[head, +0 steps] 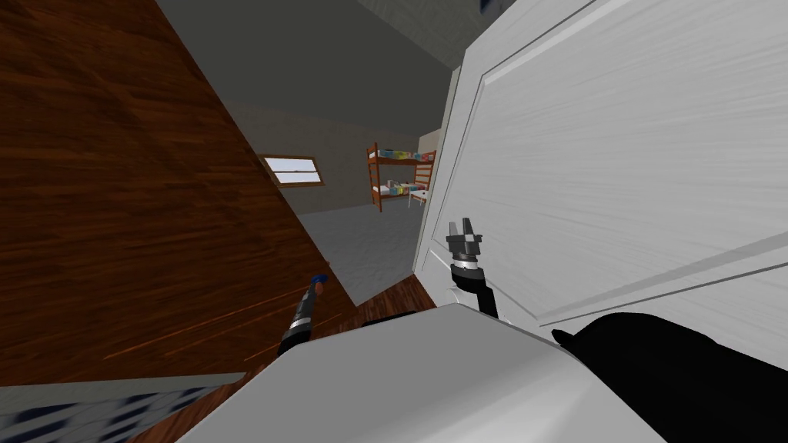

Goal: Pull the door open

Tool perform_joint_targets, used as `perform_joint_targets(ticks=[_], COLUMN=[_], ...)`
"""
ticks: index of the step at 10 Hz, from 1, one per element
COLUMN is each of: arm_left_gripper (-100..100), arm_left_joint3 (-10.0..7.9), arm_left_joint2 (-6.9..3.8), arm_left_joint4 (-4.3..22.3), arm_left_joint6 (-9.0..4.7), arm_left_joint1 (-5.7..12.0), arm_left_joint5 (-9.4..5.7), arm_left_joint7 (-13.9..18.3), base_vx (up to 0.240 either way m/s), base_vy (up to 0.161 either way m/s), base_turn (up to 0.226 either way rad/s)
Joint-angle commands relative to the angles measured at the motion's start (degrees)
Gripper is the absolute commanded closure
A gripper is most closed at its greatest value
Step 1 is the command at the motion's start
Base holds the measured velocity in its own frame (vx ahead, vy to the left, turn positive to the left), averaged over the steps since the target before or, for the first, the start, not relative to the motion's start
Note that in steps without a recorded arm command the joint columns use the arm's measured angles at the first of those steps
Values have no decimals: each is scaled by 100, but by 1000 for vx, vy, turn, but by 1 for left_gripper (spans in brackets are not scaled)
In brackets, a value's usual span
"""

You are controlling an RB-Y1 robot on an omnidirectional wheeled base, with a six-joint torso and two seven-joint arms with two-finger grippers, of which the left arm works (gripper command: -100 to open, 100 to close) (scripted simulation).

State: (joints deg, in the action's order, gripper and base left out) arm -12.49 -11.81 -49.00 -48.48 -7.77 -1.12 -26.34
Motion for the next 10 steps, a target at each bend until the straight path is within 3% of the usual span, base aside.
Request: perform_joint_targets(ticks=[1, 4, 7, 8, 9, 10], arm_left_gripper=[100, 100, 100, 100, 100, 100], arm_left_joint3=[87, 184, 233, 284, 284, 336], arm_left_joint2=[47, 24, 12, 0, 0, -12], arm_left_joint4=[75, 88, 94, 101, 101, 107], arm_left_joint6=[-18, -16, -15, -13, -13, -12], arm_left_joint1=[60, 86, 99, 113, 113, 127], arm_left_joint5=[-31, -233, -336, -444, -444, -551], arm_left_joint7=[166, 629, 872, 1099, 1109, 1340], base_vx=[-34, -37, -42, -42, -36, -49], base_vy=[14, 13, 12, 18, 14, 5], base_turn=[-29, -43, -37, -32, -48, -65])
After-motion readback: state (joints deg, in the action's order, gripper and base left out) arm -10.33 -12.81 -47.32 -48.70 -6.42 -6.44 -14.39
